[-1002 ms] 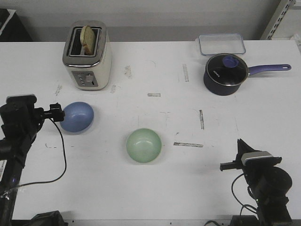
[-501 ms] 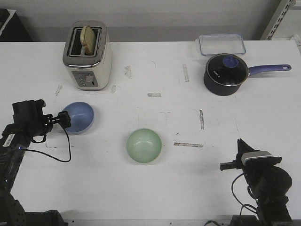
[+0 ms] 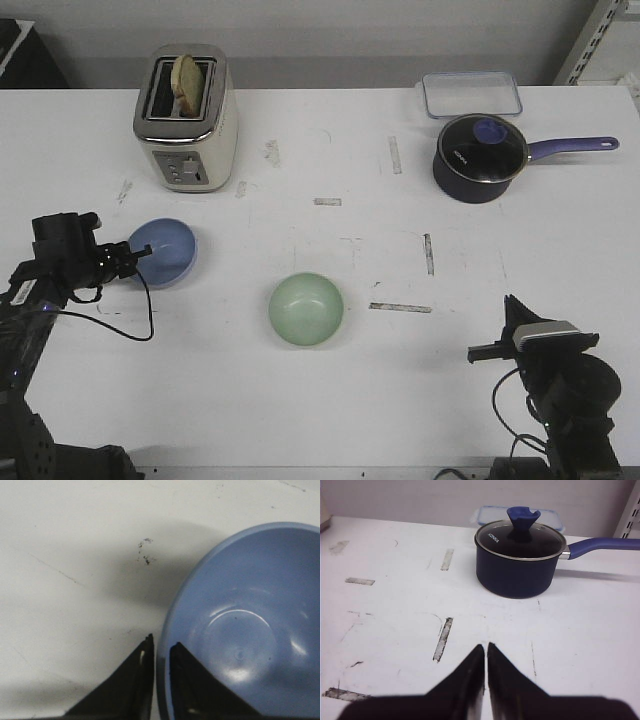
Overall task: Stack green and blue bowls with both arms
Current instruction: 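Reach the left gripper to the blue bowl and grip its rim, then lift the blue bowl with the left gripper and lower it into the green bowl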
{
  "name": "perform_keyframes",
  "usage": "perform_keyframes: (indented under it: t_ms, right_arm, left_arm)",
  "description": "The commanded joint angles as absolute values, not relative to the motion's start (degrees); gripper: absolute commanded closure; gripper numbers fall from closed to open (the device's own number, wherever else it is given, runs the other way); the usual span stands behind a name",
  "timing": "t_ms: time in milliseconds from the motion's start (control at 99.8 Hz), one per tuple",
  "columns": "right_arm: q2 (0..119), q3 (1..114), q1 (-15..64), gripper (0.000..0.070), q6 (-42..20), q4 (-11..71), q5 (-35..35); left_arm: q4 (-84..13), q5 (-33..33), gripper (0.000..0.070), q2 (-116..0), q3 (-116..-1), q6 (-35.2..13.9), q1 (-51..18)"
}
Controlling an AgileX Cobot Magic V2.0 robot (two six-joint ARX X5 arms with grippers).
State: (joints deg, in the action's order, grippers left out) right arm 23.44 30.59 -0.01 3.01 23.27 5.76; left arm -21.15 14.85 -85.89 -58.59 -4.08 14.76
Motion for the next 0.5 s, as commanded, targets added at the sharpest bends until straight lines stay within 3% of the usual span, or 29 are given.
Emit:
perform_keyframes:
  t_ms: [0,381,491]
  right_arm:
    - [23.73,30.70,0.10,0.0700,3.27,22.63,5.61]
    - [23.73,30.70,0.10,0.0700,3.25,22.63,5.61]
    - [23.73,30.70,0.10,0.0700,3.22,22.65,5.61]
  left_arm:
    - [-21.12,14.92,0.0700,-86.74,-59.29,-5.85,14.94]
    - [-22.28,21.65,0.0700,-84.14,-65.06,-13.04,14.46]
    - [-25.04,21.71,0.0700,-81.14,-69.47,-13.10,13.15]
